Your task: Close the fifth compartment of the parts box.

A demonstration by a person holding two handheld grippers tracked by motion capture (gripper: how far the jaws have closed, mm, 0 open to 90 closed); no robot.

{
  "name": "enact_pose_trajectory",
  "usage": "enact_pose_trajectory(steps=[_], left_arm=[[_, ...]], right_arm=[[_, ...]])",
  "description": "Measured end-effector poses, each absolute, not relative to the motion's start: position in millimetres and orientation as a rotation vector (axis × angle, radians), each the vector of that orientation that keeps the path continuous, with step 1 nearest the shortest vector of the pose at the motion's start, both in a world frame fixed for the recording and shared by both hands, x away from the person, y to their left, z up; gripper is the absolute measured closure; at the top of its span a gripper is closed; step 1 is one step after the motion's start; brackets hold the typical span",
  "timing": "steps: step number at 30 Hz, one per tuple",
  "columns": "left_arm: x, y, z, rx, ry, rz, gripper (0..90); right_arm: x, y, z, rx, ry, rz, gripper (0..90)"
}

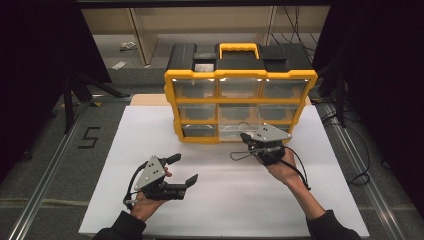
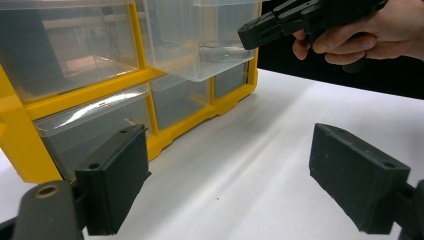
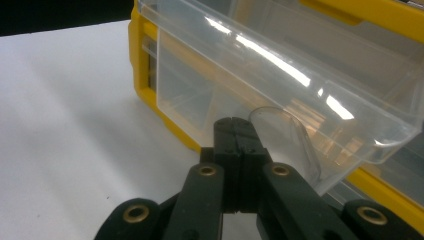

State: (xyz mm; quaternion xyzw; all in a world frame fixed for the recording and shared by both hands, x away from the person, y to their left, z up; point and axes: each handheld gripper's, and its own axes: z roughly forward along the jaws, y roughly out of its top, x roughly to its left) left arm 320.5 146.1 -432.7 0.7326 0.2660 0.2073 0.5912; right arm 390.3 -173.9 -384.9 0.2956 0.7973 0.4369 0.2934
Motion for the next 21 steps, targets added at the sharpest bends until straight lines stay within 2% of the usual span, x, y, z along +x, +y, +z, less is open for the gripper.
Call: enact_pose_trajectory(steps=[21], left_arm=[[320.9, 145.7, -432.9, 1.706, 0.618, 0.483, 15.6]], right_arm=[[399.4, -172.1, -385.8, 0.792, 2.096, 1.169, 90.0]])
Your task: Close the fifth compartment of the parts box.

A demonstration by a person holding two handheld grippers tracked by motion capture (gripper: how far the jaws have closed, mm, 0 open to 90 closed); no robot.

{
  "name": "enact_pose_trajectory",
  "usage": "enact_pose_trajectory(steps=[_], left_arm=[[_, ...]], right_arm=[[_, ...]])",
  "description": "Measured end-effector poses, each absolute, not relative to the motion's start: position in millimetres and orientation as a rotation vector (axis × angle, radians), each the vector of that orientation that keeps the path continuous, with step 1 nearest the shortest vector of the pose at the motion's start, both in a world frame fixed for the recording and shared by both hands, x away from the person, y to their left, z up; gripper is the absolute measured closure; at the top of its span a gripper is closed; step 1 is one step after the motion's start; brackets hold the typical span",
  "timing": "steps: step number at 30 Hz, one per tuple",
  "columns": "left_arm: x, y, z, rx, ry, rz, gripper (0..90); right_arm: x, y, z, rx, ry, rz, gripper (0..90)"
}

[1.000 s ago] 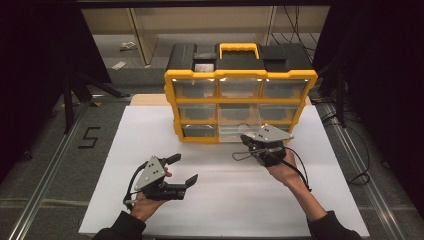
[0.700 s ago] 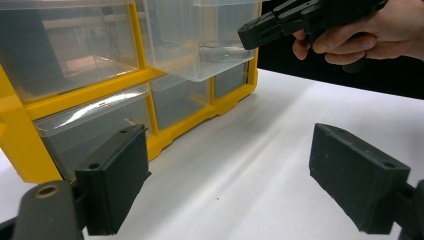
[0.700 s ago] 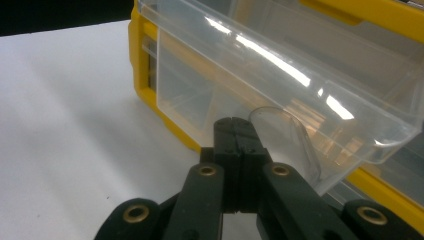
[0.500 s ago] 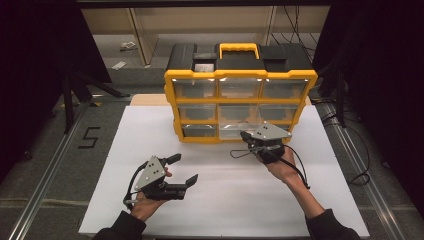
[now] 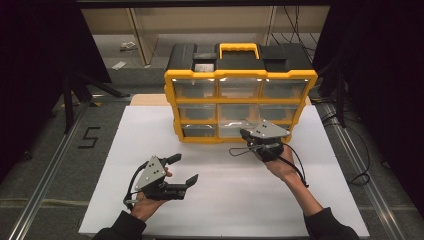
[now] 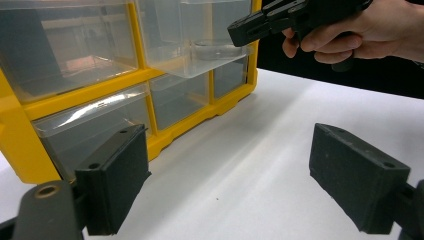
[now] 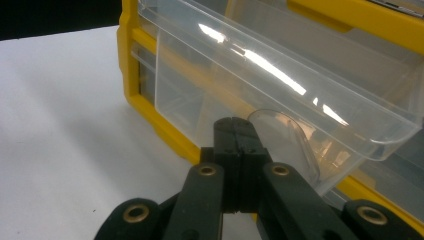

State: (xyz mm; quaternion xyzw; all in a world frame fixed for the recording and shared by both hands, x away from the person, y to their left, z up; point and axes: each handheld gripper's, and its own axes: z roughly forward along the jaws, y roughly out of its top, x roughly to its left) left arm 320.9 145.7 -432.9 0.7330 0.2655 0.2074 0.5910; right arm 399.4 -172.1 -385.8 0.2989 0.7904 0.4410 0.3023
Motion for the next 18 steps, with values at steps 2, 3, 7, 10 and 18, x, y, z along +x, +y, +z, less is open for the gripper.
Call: enact_pose_trajectory(steps=[2, 3, 7, 10, 18], left_arm=[[320.9, 145.7, -432.9, 1.703, 0.618, 0.483, 15.6], [321.1, 145.6, -432.9, 1.704, 0.618, 0.482, 15.6], [321.0, 145.5, -433.0, 1.706, 0.617, 0.484, 15.6], [321.2, 145.5, -433.1, 1.707, 0.618, 0.484, 15.6], [321.0, 145.4, -433.0, 1.704, 0.616, 0.483, 15.6]], right_arm=[[400.1, -171.9, -385.4, 0.792, 2.093, 1.171, 90.0], [400.7, -171.8, -385.4, 0.791, 2.092, 1.172, 90.0], [402.4, -170.9, -385.4, 0.797, 2.083, 1.173, 90.0], [403.8, -170.7, -385.3, 0.798, 2.076, 1.174, 90.0], [406.7, -169.0, -386.1, 0.798, 2.066, 1.177, 90.0]])
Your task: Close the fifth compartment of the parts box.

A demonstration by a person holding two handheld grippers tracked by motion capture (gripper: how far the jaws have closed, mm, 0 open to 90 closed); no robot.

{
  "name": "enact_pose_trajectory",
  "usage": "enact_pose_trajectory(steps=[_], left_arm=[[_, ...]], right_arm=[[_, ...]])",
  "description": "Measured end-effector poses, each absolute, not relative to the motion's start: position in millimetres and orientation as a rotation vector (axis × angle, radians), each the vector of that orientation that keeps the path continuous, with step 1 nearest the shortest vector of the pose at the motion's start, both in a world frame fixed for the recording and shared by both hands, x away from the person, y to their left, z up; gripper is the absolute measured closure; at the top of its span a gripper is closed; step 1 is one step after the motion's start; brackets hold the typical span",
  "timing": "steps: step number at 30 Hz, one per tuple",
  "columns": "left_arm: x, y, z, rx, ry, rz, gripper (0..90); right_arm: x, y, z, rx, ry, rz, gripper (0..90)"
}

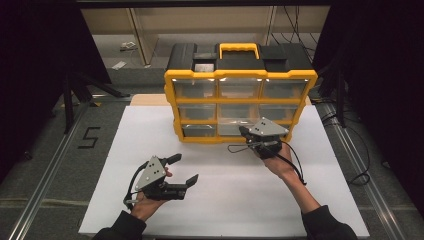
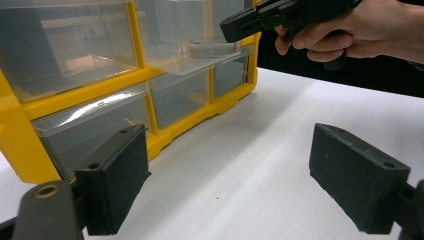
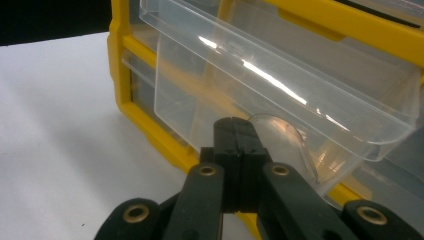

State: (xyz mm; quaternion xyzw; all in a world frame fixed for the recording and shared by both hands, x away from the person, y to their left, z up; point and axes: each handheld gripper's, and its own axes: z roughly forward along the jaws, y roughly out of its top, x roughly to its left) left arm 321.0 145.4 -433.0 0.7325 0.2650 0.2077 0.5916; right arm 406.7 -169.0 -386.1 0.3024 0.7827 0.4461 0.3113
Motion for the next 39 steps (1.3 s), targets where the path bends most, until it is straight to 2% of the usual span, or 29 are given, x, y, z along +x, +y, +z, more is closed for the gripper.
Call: enact_pose_trajectory(steps=[39], left_arm=[[322, 147, -433, 1.707, 0.619, 0.486, 15.6]], right_arm=[[420, -171, -382, 0.819, 2.018, 1.2, 90.0]])
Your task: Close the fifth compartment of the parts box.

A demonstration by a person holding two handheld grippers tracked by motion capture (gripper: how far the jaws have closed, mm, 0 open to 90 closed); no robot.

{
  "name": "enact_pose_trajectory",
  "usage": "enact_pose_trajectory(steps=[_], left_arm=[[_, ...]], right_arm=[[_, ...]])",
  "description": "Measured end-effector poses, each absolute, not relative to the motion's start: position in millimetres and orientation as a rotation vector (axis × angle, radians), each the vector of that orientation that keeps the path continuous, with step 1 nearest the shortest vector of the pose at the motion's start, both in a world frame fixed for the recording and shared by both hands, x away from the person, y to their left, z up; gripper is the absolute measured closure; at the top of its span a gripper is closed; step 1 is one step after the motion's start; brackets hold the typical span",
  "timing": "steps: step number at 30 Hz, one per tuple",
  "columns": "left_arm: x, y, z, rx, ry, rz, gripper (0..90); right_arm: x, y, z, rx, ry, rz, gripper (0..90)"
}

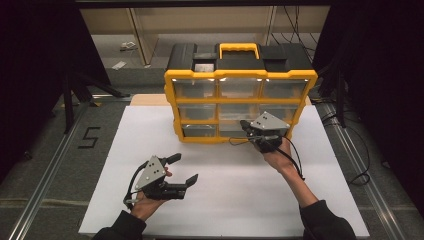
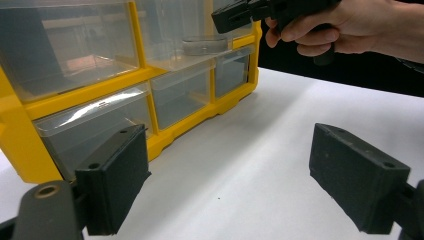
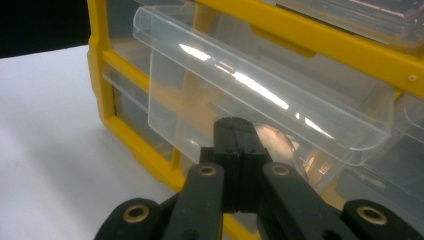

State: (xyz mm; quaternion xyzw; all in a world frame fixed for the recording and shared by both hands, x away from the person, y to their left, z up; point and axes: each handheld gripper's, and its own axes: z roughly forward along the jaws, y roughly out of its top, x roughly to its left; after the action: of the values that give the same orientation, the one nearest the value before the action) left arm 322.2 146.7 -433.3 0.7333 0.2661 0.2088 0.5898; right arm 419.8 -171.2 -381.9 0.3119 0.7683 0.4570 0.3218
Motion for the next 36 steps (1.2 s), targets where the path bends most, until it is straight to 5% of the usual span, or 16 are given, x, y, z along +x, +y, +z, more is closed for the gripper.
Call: enact_pose_trajectory(steps=[36], left_arm=[[322, 145, -434, 1.712, 0.615, 0.485, 15.6]], right_arm=[[430, -173, -381, 0.814, 1.981, 1.18, 90.0]])
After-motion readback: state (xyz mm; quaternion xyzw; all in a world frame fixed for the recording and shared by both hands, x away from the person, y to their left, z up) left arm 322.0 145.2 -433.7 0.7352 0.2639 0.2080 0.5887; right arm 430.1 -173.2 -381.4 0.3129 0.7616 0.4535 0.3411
